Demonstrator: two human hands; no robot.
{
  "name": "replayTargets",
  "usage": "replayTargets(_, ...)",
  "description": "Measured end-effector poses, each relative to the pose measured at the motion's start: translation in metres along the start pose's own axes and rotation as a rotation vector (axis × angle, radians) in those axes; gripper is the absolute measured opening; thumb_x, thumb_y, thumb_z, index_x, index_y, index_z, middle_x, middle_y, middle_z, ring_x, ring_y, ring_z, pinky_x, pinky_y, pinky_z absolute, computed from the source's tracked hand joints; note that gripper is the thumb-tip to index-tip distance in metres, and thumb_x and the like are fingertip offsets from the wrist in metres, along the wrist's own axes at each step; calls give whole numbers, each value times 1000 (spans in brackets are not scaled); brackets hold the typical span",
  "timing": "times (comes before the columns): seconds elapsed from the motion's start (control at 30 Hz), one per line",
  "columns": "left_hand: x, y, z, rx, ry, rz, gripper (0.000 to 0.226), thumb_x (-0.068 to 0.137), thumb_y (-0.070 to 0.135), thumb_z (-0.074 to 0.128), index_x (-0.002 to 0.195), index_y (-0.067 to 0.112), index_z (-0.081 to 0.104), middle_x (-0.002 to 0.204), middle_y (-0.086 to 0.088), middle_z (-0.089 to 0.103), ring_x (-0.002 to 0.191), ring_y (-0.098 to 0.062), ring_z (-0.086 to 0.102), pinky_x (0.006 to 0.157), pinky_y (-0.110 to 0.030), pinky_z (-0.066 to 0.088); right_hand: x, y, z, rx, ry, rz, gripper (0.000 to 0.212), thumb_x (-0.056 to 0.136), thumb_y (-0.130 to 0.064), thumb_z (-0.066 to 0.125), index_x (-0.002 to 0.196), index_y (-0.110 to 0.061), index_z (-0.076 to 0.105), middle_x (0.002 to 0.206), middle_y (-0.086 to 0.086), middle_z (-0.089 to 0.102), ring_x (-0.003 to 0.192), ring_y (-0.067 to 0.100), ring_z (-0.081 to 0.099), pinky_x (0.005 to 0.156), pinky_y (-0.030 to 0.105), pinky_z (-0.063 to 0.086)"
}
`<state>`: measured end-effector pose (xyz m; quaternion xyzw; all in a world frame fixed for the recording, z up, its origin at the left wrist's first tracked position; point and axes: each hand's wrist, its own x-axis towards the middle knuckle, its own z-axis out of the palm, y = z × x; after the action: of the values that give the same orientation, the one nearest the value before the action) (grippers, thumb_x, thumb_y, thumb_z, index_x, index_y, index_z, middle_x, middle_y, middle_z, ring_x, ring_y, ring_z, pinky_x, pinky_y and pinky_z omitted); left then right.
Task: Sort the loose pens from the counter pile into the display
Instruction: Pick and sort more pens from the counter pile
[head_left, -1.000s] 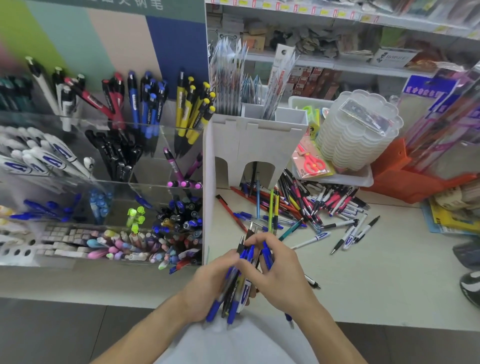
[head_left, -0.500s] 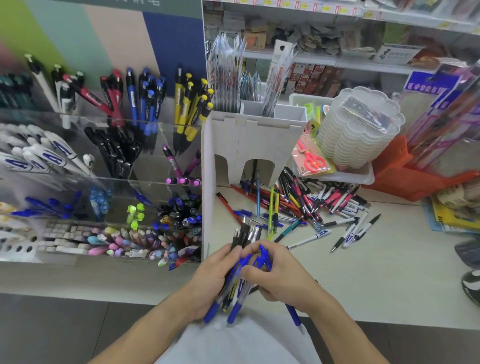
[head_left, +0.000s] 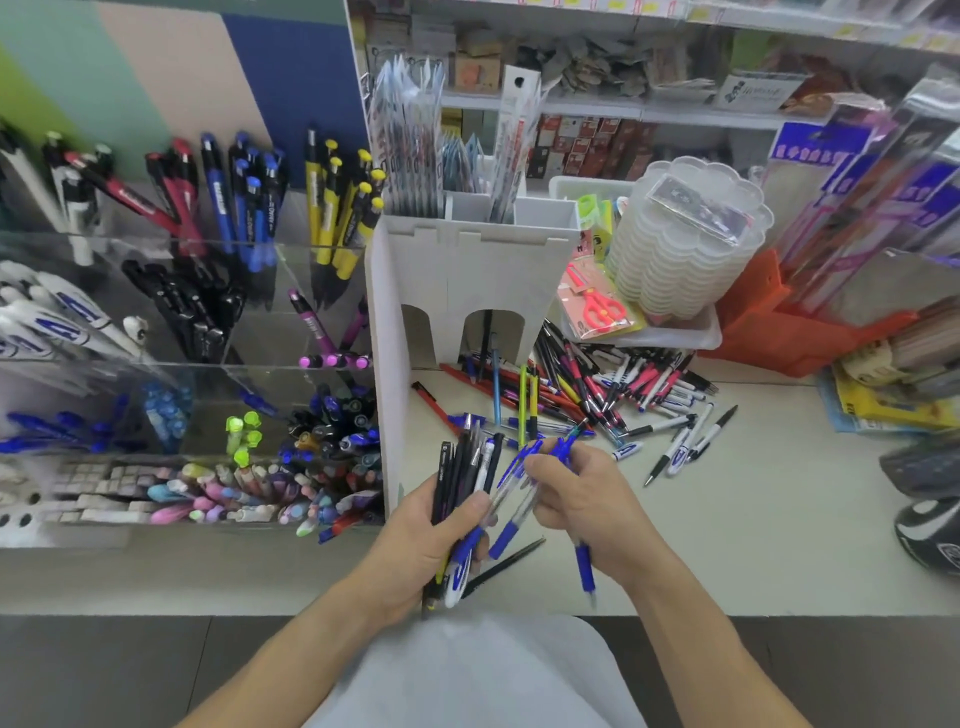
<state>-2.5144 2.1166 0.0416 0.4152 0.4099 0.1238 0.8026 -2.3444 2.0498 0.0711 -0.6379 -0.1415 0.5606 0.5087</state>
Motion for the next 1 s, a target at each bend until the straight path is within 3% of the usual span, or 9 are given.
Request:
replayTargets(0.13,2,-1,11,0,8,16,42,89,36,71,110,2,56,83,-16,64,59,-26,56,54,-33,48,7,5,28,183,143,-20,28,101,-10,53,73,-11,49,56,4,46,41,10,37,43,24,30)
replayTargets(0.23,0,-1,11,11,30,10,44,80,32,72,109,3,55,77,-20,65,61,-31,56,53,-34,49,10,18,50,116,232,-107,36,102,-34,57,88,-1,63,83,28,66,68,35,67,67,43,59)
replayTargets(0.3,-3,-2,10,-12,47,0,45,77,31,74,109,4,56,74,-21,65,61,-31,57,57,-37,51,12,24,61,95,260,-140,46,102,-43,55,96,2,63,96,31,67,89,48,67,83,55,59)
replayTargets(0.37,-4,-2,5,-11,67,-10,47,75,31,76,110,4,58,73,-20,63,63,-29,56,64,-42,52,16,27,65,125,291,-142,47,105,-43,49,101,1,65,98,28,70,95,46,69,86,57,58)
replayTargets(0.47,-9,2,-8,95,60,7,48,75,31,81,108,4,61,73,-11,64,62,-21,58,58,-31,51,19,32,69,157,308,-161,48,104,-51,44,105,-7,65,102,20,72,100,37,70,91,52,57)
replayTargets(0.57,-17,7,-17,138,-42,-6,36,76,27,85,95,5,63,71,-11,65,56,-20,57,52,-28,47,16,34,66,22,332,-168,37,104,-49,40,101,-16,57,91,6,66,87,16,66,78,26,52)
replayTargets(0.7,-31,12,-23,-17,-90,-42,33,76,20,77,99,0,64,77,-16,67,49,-19,45,46,-25,38,9,31,60,-174,179,-250,41,96,-51,45,97,-11,49,80,4,58,73,14,57,71,24,49)
replayTargets(0.87,-44,13,-43,14,-129,-40,47,70,27,82,106,2,64,85,-28,66,52,-19,49,49,-26,40,6,-1,32,-59,-204,-87,22,86,-26,70,83,-11,54,64,7,44,39,17,37,41,25,42)
replayTargets(1.0,-57,18,-60,142,-180,-26,51,68,32,83,108,7,64,92,-30,69,62,-24,55,53,-29,45,-2,-27,28,-427,-403,-53,4,98,-8,63,99,-5,63,71,0,54,44,24,52,44,32,50)
